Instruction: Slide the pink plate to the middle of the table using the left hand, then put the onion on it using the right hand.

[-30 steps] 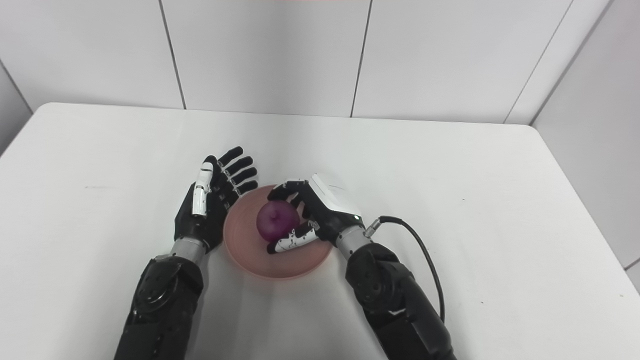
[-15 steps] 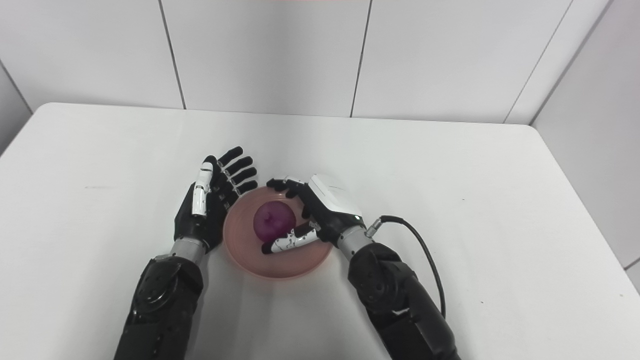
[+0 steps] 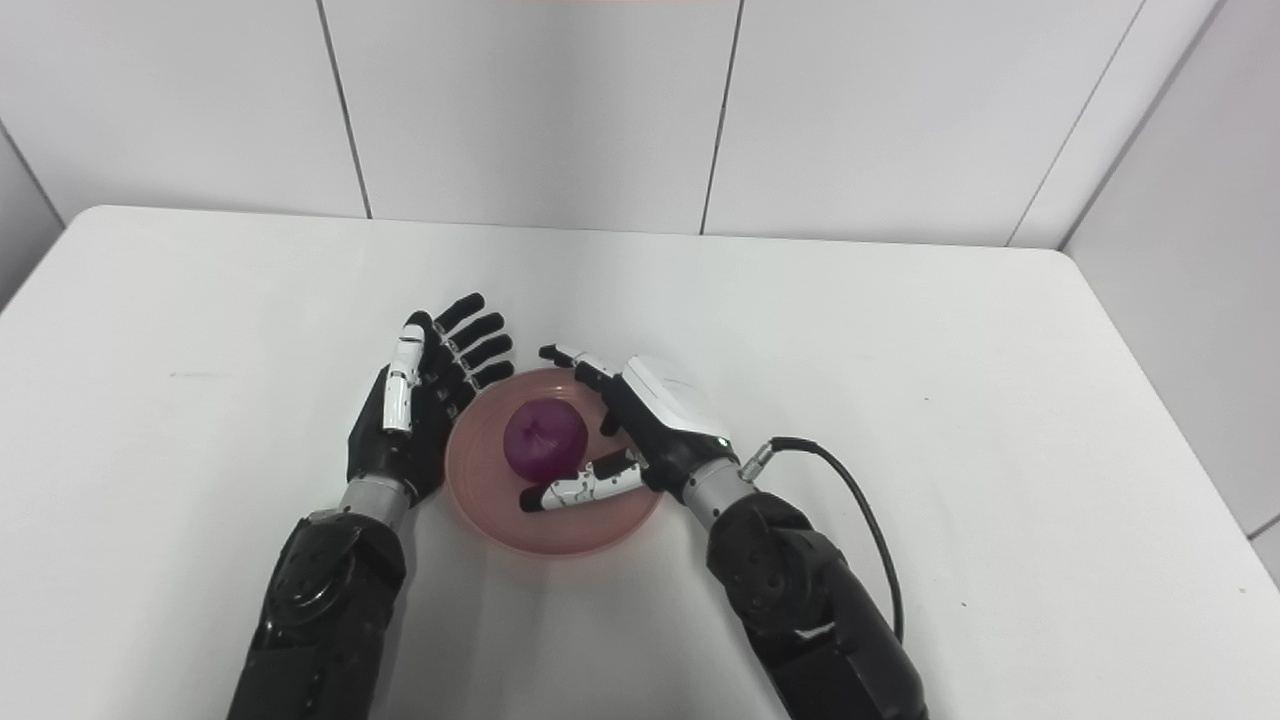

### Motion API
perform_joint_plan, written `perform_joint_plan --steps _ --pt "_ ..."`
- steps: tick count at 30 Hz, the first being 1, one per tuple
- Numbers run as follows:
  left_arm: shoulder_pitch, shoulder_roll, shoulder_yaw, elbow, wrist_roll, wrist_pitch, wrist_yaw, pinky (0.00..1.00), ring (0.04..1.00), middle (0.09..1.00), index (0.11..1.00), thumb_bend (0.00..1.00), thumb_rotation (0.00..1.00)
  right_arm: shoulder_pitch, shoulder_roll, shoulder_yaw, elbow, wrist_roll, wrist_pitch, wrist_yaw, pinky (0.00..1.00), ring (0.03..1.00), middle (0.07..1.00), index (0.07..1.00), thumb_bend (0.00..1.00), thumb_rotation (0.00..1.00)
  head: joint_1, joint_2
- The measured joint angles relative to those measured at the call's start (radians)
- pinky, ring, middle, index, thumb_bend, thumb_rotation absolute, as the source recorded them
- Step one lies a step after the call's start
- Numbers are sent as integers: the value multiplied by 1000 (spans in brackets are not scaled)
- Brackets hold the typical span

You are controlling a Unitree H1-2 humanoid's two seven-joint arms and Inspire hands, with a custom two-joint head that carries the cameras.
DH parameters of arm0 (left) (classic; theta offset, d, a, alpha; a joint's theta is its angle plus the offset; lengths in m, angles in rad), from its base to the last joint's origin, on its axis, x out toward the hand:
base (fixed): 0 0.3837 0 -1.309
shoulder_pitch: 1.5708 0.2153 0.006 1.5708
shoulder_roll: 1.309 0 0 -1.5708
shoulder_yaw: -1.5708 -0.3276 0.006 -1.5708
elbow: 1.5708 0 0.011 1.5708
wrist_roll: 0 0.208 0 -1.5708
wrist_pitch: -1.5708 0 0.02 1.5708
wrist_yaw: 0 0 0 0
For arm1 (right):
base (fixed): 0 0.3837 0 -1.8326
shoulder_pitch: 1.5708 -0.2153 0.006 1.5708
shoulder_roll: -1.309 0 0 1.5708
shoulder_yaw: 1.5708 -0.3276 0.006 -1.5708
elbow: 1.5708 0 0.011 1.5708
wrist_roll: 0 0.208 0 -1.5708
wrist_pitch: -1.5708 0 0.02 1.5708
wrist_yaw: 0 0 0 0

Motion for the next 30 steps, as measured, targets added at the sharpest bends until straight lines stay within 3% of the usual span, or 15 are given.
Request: perform_joint_plan --steps 14,20,30 --pt "0 0 1 0 -1 -1 0 713 758 767 756 378 1000 37 8 -112 -38 107 -63 -59 801 880 908 917 1000 495 3 -3" --pt "0 -1 1 0 -2 -1 0 718 760 767 754 378 1000 75 20 -169 -39 131 -156 -141 814 877 895 893 1000 496 2 -3" --pt "0 -1 1 0 -9 -4 -1 728 759 769 753 366 1000 131 46 -244 -44 154 -188 -204 792 861 883 894 969 652 2 -3"
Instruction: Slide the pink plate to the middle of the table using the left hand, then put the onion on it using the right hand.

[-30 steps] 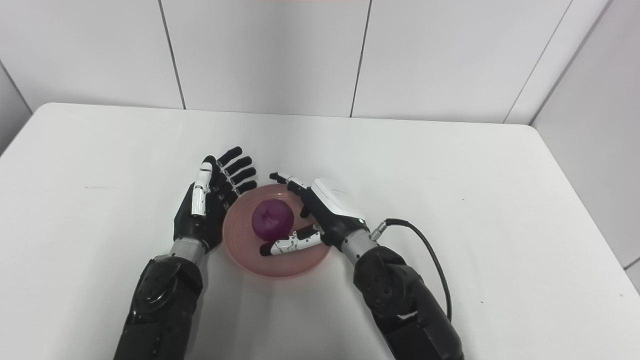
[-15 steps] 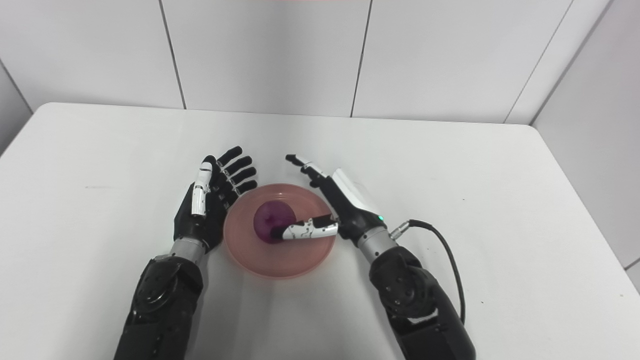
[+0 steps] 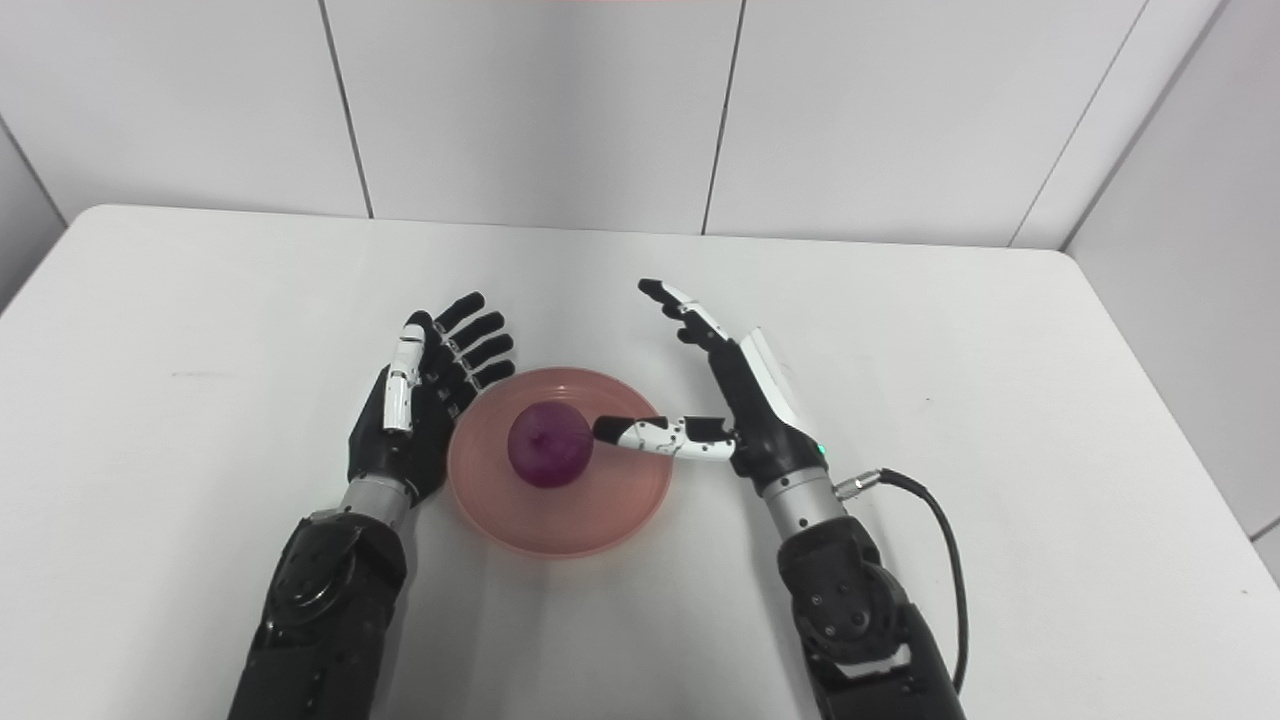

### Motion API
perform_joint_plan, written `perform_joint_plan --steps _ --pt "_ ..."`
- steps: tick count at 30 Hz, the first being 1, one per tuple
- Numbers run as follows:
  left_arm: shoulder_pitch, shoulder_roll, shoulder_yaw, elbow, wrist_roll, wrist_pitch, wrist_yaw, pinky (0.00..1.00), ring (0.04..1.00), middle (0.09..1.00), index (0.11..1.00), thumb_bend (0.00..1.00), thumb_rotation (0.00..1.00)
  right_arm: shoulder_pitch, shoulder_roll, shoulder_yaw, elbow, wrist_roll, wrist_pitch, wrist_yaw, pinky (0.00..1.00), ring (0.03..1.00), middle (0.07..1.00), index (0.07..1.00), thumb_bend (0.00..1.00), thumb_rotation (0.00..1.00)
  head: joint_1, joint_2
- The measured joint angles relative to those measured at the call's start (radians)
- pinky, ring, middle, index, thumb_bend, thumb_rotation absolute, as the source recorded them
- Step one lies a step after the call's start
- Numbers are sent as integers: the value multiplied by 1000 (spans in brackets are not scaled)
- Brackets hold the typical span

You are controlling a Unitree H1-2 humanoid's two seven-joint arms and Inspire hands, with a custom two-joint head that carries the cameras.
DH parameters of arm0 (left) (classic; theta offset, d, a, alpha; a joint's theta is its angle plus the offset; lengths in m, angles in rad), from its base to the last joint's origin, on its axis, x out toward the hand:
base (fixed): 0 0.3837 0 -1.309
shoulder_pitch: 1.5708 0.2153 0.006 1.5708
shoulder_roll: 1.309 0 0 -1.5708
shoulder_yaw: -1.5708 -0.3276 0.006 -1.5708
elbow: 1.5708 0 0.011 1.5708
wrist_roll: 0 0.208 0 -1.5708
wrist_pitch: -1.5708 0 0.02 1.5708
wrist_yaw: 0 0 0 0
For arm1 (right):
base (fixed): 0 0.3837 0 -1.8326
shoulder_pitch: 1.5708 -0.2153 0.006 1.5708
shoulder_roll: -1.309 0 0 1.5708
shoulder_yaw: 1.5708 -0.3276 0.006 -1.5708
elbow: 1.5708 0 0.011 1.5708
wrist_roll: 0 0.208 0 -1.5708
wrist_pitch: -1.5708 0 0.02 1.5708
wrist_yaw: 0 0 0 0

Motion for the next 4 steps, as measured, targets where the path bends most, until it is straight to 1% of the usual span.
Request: perform_joint_plan --steps 1,2,3,4 --pt "0 0 0 0 0 -1 0 727 758 769 752 362 1000 10 4 -7 0 0 0 -5 789 860 884 900 919 705 2 0" --pt "0 0 0 0 0 -1 0 727 758 768 752 361 1000 18 6 -12 0 1 0 -8 787 859 885 903 893 732 2 0" --pt "0 0 0 0 0 -1 0 726 758 768 754 363 1000 26 9 -18 0 1 0 -12 782 859 889 909 816 836 2 -2" --pt "0 0 1 0 0 -1 0 726 758 768 755 364 1000 32 10 -23 0 1 0 -16 781 858 890 910 790 872 2 -2"
